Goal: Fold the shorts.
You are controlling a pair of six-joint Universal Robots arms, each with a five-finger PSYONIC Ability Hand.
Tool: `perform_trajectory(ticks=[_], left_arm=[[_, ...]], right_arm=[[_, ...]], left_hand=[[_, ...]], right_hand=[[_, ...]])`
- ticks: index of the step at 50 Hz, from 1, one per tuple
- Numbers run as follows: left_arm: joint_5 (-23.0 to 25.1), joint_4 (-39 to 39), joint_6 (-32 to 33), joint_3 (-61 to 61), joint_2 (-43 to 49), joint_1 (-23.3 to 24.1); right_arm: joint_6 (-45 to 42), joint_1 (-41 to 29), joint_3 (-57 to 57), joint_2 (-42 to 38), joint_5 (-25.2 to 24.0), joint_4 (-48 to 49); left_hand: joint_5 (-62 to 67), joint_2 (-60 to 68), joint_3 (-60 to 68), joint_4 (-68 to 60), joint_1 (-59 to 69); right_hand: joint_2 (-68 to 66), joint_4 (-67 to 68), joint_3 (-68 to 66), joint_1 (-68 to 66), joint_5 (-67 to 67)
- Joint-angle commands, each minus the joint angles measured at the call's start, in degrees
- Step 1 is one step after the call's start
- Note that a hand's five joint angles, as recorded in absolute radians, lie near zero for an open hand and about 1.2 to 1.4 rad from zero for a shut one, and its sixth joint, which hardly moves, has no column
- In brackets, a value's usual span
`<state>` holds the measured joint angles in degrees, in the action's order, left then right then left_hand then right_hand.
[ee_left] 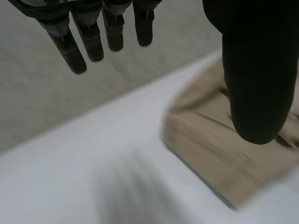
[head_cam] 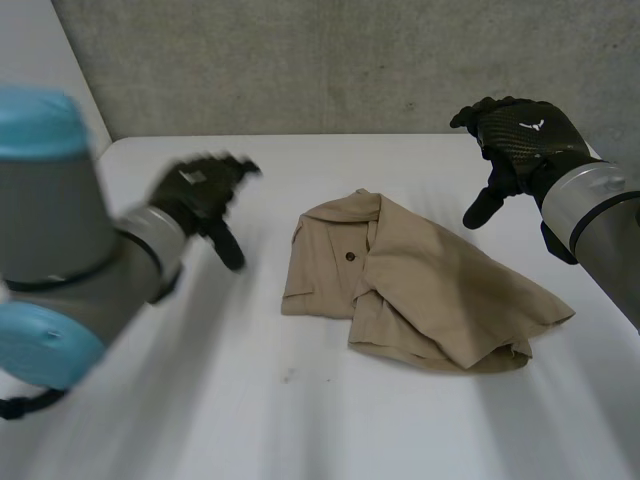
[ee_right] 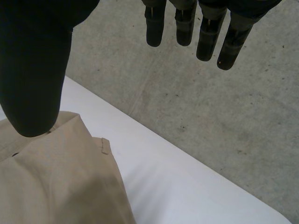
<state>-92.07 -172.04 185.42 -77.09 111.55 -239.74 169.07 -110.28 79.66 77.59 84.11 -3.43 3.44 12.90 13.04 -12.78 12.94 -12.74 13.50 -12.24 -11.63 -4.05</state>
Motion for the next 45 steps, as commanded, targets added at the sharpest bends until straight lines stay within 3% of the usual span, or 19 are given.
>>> perform_trajectory(ticks=[1, 4, 8, 22, 38, 45], left_arm=[[0.22, -2.59, -0.06, 2.91, 13.33, 7.35], [0.22, -4.69, 0.03, 4.57, 17.19, 7.53], [0.13, -7.51, 0.81, 7.65, 21.24, 7.62], [-0.13, -9.45, 12.68, 14.95, 29.86, 7.8], [-0.13, -15.6, 13.21, 17.5, 31.71, 7.53], [-0.04, -15.95, 13.12, 19.52, 32.5, 6.83]], right_arm=[[-0.05, -0.03, 0.14, 0.02, 0.0, 0.01], [-0.14, -0.03, 0.32, 0.1, 0.0, 0.09], [-1.1, -0.29, 0.58, 0.1, 0.0, 0.18], [-6.47, -0.73, 1.81, -0.16, 0.18, 0.09], [-6.56, -0.82, 2.16, -1.83, 0.18, 0.71], [-6.56, -0.73, 2.25, -1.92, 0.18, 0.71]], left_hand=[[25.34, 25.88, 25.74, -25.99, 25.83], [25.89, 26.43, 26.29, -26.55, 26.39], [8.23, 8.78, 8.63, -8.89, 8.73], [9.73, 10.27, 10.13, -10.38, 10.22], [35.44, 35.99, 35.85, -36.1, 35.94], [56.3, 56.84, 56.7, -56.96, 56.8]], right_hand=[[2.74, -3.5, 2.24, 1.63, 4.05], [2.74, -3.5, 2.24, 1.63, 4.05], [2.74, -3.5, 2.24, 1.63, 4.05], [2.74, -3.5, 2.24, 1.63, 4.05], [2.74, -3.5, 2.24, 1.63, 4.05], [2.74, -3.5, 2.24, 1.63, 4.05]])
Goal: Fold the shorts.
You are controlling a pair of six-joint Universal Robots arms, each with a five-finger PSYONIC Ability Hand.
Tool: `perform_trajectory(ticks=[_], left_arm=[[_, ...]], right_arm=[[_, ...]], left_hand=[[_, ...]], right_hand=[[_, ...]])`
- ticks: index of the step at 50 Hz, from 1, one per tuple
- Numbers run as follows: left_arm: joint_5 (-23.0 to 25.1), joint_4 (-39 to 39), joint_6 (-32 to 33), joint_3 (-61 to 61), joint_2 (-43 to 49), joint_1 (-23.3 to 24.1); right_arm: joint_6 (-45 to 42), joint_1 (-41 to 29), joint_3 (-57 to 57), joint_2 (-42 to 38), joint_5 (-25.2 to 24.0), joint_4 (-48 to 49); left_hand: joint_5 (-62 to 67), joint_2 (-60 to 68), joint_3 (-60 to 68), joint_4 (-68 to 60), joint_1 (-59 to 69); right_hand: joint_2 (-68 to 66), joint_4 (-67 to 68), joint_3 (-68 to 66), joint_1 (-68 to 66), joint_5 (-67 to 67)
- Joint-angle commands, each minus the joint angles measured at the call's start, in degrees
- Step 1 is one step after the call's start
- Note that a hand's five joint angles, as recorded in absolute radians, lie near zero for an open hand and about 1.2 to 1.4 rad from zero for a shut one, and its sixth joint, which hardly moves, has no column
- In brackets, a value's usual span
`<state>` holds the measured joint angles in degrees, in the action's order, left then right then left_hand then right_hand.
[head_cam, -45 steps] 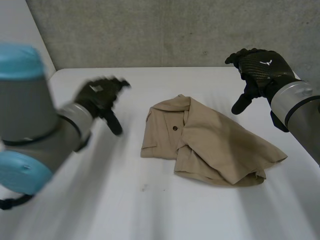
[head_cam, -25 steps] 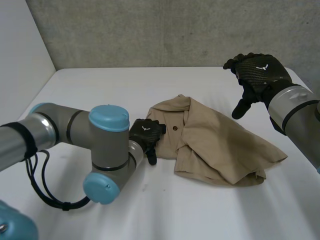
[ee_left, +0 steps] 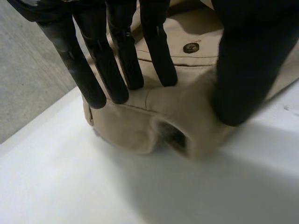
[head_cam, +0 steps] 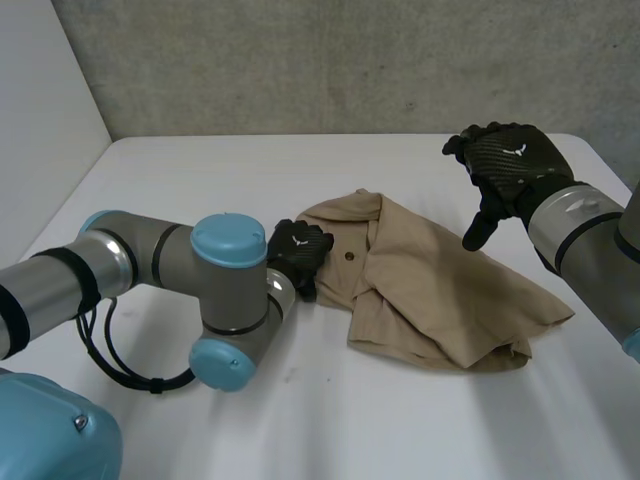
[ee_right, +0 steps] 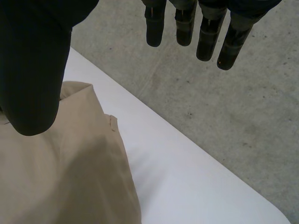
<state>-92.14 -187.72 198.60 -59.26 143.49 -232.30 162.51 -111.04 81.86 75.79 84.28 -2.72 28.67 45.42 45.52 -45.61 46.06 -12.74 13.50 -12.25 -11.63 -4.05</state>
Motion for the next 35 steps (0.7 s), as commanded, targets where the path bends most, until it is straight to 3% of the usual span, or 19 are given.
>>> perform_trajectory(ticks=[1, 6, 12, 19, 27, 35], left_arm=[[-0.05, -0.36, -0.06, 1.96, 0.38, -1.13], [-0.06, -0.45, -0.41, 2.13, -0.58, -2.98], [-0.23, -0.63, -0.06, 1.43, -4.8, -5.35], [-2.07, -1.77, -0.15, -1.29, -12.26, -13.08], [-6.21, -8.35, -1.29, -4.89, -20.97, -21.34], [-5.33, -12.58, -10.77, -6.48, -26.51, -23.64]], right_arm=[[0.0, 0.03, 0.14, -0.11, 0.0, -0.01], [0.0, -0.06, 0.23, -0.11, 0.0, -0.01], [-0.09, -0.06, 0.4, -0.2, 0.0, 0.08], [-0.61, -0.06, 0.49, -1.52, 0.0, -0.01], [-0.79, -0.15, 0.49, -1.87, 0.09, -0.01], [-0.88, -1.29, 0.75, -1.78, 0.09, -0.01]], left_hand=[[33.26, 26.51, 26.4, -26.32, 25.86], [41.15, 34.41, 34.3, -34.21, 33.76], [41.33, 34.58, 34.48, -34.39, 33.94], [41.33, 34.58, 34.48, -34.39, 33.94], [41.33, 34.58, 34.48, -34.39, 33.94], [41.33, 34.58, 34.48, -34.39, 33.94]], right_hand=[[2.74, -3.5, 2.25, 1.63, 4.05], [2.74, -3.5, 2.25, 1.63, 4.05], [2.74, -3.5, 2.25, 1.63, 4.05], [2.74, -3.5, 2.25, 1.63, 4.05], [2.74, -3.5, 2.25, 1.63, 4.05], [2.74, -3.5, 2.25, 1.63, 4.05]])
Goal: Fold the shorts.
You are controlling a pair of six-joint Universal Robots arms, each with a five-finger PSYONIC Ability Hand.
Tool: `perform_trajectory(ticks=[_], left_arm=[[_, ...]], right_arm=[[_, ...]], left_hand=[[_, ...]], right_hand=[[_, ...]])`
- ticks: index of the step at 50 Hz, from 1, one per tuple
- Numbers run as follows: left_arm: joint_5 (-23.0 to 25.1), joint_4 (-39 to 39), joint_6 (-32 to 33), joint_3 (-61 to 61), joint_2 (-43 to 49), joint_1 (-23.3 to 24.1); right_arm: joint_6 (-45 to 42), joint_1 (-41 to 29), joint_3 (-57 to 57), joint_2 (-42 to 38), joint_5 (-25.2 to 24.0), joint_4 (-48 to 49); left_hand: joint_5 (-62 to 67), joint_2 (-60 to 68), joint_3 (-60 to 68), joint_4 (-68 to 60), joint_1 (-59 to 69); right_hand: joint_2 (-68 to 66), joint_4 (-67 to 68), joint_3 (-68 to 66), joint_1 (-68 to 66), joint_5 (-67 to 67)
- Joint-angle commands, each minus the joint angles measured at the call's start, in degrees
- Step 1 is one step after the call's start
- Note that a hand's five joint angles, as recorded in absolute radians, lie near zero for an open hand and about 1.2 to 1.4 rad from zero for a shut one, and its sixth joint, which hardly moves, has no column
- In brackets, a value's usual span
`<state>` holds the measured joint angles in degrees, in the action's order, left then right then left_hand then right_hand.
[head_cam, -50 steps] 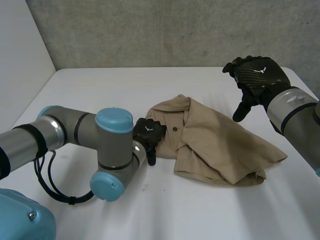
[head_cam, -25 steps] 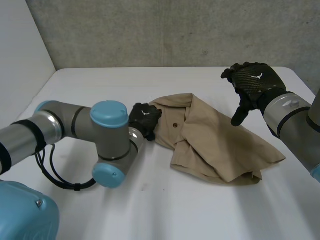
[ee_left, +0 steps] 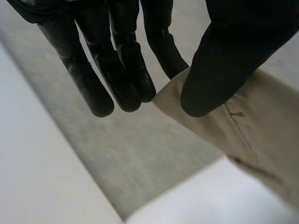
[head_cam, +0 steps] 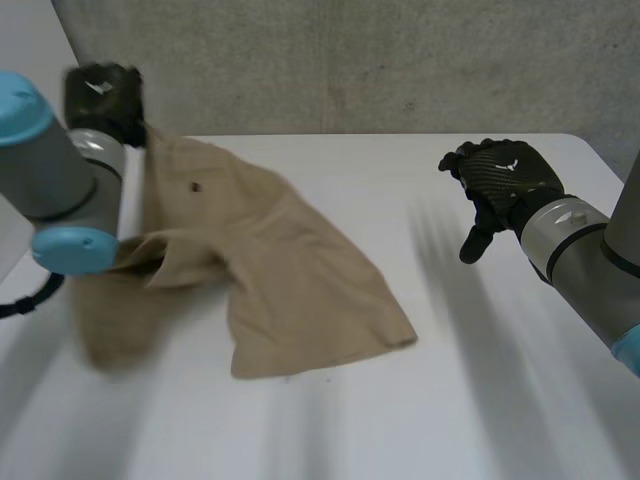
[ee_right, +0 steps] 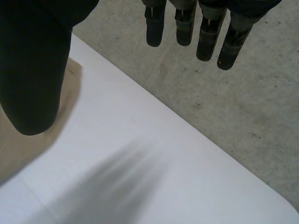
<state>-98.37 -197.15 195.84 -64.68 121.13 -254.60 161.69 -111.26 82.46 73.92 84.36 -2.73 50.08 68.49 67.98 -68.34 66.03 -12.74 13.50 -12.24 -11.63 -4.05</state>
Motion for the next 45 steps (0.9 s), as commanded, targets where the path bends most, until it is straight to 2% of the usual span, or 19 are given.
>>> perform_trajectory(ticks=[1, 7, 11, 16, 20, 23, 26, 27, 28, 29, 32, 35, 40, 45], left_arm=[[1.76, -3.24, -10.28, -1.15, -4.23, -0.91], [8.88, -2.89, -16.53, -1.15, -4.06, 3.92], [14.42, -2.36, -19.0, -1.93, -2.3, 9.89], [22.93, -1.48, -19.79, -5.44, 3.05, 21.21], [27.77, -1.39, -19.79, -7.64, 7.17, 27.11], [29.28, -1.31, -19.7, -8.09, 10.0, 30.2], [29.46, -1.22, -19.0, -8.18, 12.46, 33.81], [29.37, -1.22, -19.0, -8.18, 12.73, 34.51], [29.2, -1.04, -18.48, -8.09, 12.64, 35.21], [29.11, -0.87, -18.12, -8.18, 12.47, 35.31], [27.36, 0.53, -15.24, -8.09, 10.46, 35.13], [24.63, 2.47, -12.42, -8.35, 7.47, 33.65], [17.87, 8.52, -6.27, -10.63, -0.43, 26.62], [14.35, 13.1, -5.64, -13.89, -6.42, 23.97]], right_arm=[[-0.06, -1.15, 0.16, 0.09, 0.01, 0.0], [-0.06, -1.33, 0.25, 0.17, 0.02, -0.08], [-0.06, -1.33, 0.16, 0.35, 0.1, -0.08], [-0.32, -0.54, -0.81, 0.79, 0.45, 0.09], [-0.5, -0.36, -1.16, 1.93, 2.38, 0.09], [-0.76, 0.95, -1.86, 2.19, 4.75, 0.27], [-0.85, 2.62, -1.95, 2.37, 5.55, 0.53], [-0.94, 3.5, -1.95, 2.46, 5.46, 0.71], [-1.02, 3.77, -2.04, 2.46, 5.38, 0.79], [-1.2, 4.03, -2.04, 2.46, 5.2, 0.8], [-2.43, 4.3, -2.21, 2.37, 4.5, 0.71], [-6.28, 4.3, -2.65, 2.37, 3.36, -0.26], [-14.02, 4.03, -2.21, 2.37, -0.33, -2.89], [-18.6, 4.12, -0.81, 2.28, -4.81, -11.58]], left_hand=[[19.92, 11.51, 12.02, -11.66, 13.97], [19.92, 11.51, 12.02, -11.66, 13.97], [19.92, 11.51, 12.02, -11.66, 13.97], [19.92, 11.51, 12.02, -11.66, 13.97], [19.92, 11.51, 12.02, -11.66, 13.97], [19.92, 11.51, 12.02, -11.66, 13.97], [19.92, 11.51, 12.02, -11.66, 13.97], [14.45, 6.03, 6.54, -6.19, 8.49], [-13.75, -22.16, -21.66, 22.01, -19.71], [-24.36, -32.77, -32.26, 32.62, -30.31], [-35.02, -43.43, -42.93, 43.28, -40.97], [-40.94, -49.35, -48.84, 49.2, -46.89], [-45.65, -54.06, -53.55, 53.91, -51.6], [-46.84, -55.25, -54.74, 55.1, -52.79]], right_hand=[[2.74, -3.5, 2.24, 1.63, 4.05], [2.74, -3.5, 2.24, 1.63, 4.05], [2.74, -3.5, 2.24, 1.63, 4.05], [2.74, -3.5, 2.24, 1.63, 4.05], [2.74, -3.5, 2.24, 1.63, 4.05], [2.74, -3.5, 2.24, 1.63, 4.05], [2.74, -3.5, 2.24, 1.63, 4.05], [2.74, -3.5, 2.24, 1.63, 4.05], [2.74, -3.5, 2.24, 1.63, 4.05], [2.74, -3.5, 2.24, 1.63, 4.05], [2.74, -3.5, 2.24, 1.63, 4.05], [2.74, -3.5, 2.24, 1.63, 4.05], [2.74, -3.5, 2.24, 1.63, 4.05], [2.74, -3.5, 2.24, 1.63, 4.05]])
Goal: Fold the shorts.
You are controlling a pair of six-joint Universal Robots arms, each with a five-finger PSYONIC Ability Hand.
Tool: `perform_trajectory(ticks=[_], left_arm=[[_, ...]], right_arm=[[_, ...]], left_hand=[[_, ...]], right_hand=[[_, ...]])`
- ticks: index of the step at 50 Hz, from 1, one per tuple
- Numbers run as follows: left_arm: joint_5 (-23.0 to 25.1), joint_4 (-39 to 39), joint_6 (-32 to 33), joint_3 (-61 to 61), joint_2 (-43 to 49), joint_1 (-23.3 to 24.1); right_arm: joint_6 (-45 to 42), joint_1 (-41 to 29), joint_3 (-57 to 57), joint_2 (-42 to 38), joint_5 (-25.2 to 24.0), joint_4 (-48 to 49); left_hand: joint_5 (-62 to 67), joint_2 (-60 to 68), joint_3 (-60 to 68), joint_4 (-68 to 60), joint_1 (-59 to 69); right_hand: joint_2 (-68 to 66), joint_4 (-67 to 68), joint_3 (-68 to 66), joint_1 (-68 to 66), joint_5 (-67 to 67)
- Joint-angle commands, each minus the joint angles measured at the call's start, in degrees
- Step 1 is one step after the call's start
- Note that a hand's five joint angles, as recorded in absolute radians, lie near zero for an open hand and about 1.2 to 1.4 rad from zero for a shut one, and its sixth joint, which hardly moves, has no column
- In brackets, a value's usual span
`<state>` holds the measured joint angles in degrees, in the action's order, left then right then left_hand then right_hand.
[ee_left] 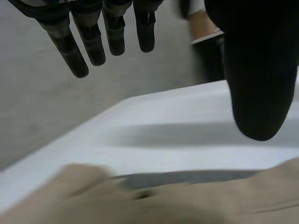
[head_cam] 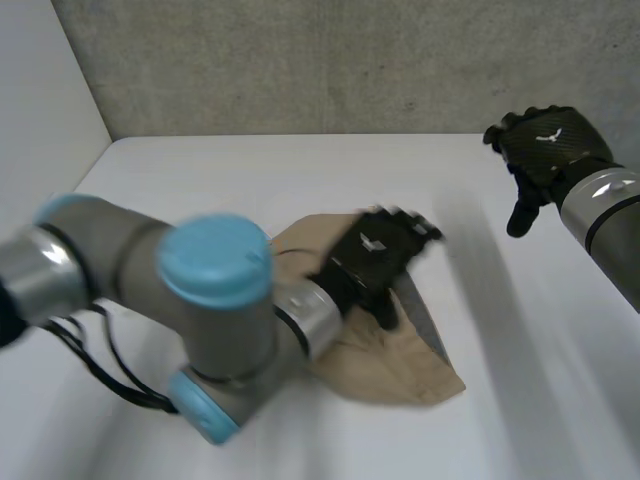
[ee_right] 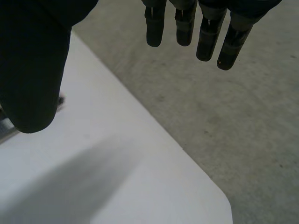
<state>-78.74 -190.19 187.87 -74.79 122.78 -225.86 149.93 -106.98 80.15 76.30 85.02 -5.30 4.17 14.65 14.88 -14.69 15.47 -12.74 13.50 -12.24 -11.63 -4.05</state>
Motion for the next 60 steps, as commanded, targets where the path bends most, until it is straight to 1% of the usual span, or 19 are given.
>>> perform_trajectory(ticks=[1, 3, 6, 14, 17, 23, 28, 34, 35, 36, 37, 38, 41, 43, 49, 53, 54, 57, 60], left_arm=[[-5.72, 6.66, 2.33, -4.65, -8.87, -5.28], [-6.95, 7.98, 2.5, -7.64, -11.24, -7.21], [-9.84, 9.48, 2.33, -12.46, -14.22, -10.02], [-16.53, 8.08, 2.15, -21.26, -16.43, -14.68], [-16.71, 6.85, 2.07, -22.23, -16.0, -16.7], [-16.45, 5.0, 1.98, -21.89, -13.98, -17.42], [-16.36, 1.66, 2.07, -21.18, -10.99, -18.03], [-16.01, -1.41, 2.07, -21.01, -9.67, -18.65], [-15.83, -1.68, 2.07, -20.92, -9.58, -18.65], [-15.48, -1.94, 2.07, -20.92, -9.49, -18.65], [-14.7, -2.29, 2.07, -20.92, -9.49, -18.73], [-14.25, -2.38, 2.07, -20.74, -9.49, -18.82], [-12.76, -2.38, 1.98, -21.01, -10.19, -19.79], [-12.14, -2.38, 2.06, -21.01, -10.54, -20.14], [-9.33, -2.03, 2.33, -19.69, -14.32, -20.93], [-8.54, -1.94, 2.77, -12.94, -14.5, -22.6], [-8.54, -1.86, 2.77, -10.66, -14.5, -23.04], [-8.54, -1.85, 2.77, 0.58, -13.36, -23.83], [-8.54, -2.56, 3.03, 11.49, -13.09, -24.01]], right_arm=[[-6.93, -0.15, 2.02, -0.1, -6.09, -10.77], [-6.41, -0.5, 4.3, -0.1, -8.03, -14.56], [-4.3, -1.3, 9.13, -0.19, -9.35, -13.26], [0.27, -2.44, 23.64, -0.27, -15.06, 3.7], [0.45, -3.05, 26.53, -0.53, -15.33, 6.52], [0.63, -4.37, 28.83, -2.2, -15.42, 7.32], [0.63, -4.55, 29.71, -3.7, -15.33, 9.85], [0.63, -4.55, 30.41, -5.02, -15.15, 13.56], [0.63, -4.55, 30.41, -5.19, -15.15, 13.73], [0.63, -4.55, 30.41, -5.63, -15.24, 14.08], [0.63, -4.55, 30.41, -5.63, -15.24, 14.17], [0.63, -4.55, 30.33, -5.72, -15.33, 14.26], [0.54, -4.55, 30.24, -5.63, -15.33, 14.61], [0.54, -4.46, 29.97, -5.72, -15.41, 14.53], [-0.43, -4.46, 24.98, -5.72, -14.1, 14.52], [-0.43, -4.55, 15.84, -5.99, -9.1, 14.61], [-0.52, -4.81, 10.26, -6.16, -5.95, 14.61], [-0.52, -6.13, 1.88, -6.6, -2.24, 15.58], [0.27, -8.33, -9.55, -7.22, 1.63, 21.27]], left_hand=[[-0.77, -1.24, -1.47, 1.29, -2.06], [-0.43, -0.91, -1.14, 0.95, -1.72], [0.41, -0.07, -0.3, 0.11, -0.88], [2.43, 1.95, 1.72, -1.91, 1.13], [5.1, 4.62, 4.39, -4.58, 3.81], [8.31, 7.83, 7.6, -7.79, 7.02], [16.55, 16.07, 15.84, -16.03, 15.25], [46.47, 45.99, 45.76, -45.95, 45.18], [50.0, 49.52, 49.29, -49.48, 48.71], [54.03, 53.55, 53.32, -53.51, 52.74], [63.06, 62.59, 62.36, -62.55, 61.77], [65.8, 65.32, 65.09, -65.28, 64.5], [65.83, 65.35, 65.12, -65.31, 64.53], [65.83, 65.35, 65.12, -65.31, 64.53], [65.83, 65.35, 65.12, -65.31, 64.53], [65.83, 65.35, 65.12, -65.31, 64.53], [65.83, 65.35, 65.12, -65.31, 64.53], [65.83, 65.35, 65.12, -65.31, 64.53], [65.83, 65.35, 65.12, -65.31, 64.53]], right_hand=[[2.74, -3.5, 2.24, 1.63, 4.05], [2.74, -3.5, 2.24, 1.63, 4.05], [2.74, -3.5, 2.24, 1.63, 4.05], [-1.71, 0.96, -2.21, -2.82, -0.4], [-2.39, 1.63, -2.89, -3.5, -1.08], [-4.07, 3.31, -4.57, -5.18, -2.76], [-7.41, 6.66, -7.91, -8.52, -6.1], [-15.5, 14.74, -16.0, -16.6, -14.19], [-18.67, 17.92, -19.17, -19.78, -17.36], [-29.86, 29.11, -30.36, -30.97, -28.55], [-36.47, 35.72, -36.97, -37.58, -35.16], [-42.53, 41.78, -43.03, -43.64, -41.22], [-63.73, 62.98, -64.23, -64.84, -62.42], [-67.26, 66.5, -67.76, -68.37, -65.95], [-67.26, 66.5, -67.76, -68.37, -65.95], [-67.26, 66.5, -67.76, -68.37, -65.95], [-67.26, 66.5, -67.76, -68.37, -65.95], [-67.26, 66.5, -67.76, -68.37, -65.95], [-67.26, 66.5, -67.76, -68.37, -65.95]])
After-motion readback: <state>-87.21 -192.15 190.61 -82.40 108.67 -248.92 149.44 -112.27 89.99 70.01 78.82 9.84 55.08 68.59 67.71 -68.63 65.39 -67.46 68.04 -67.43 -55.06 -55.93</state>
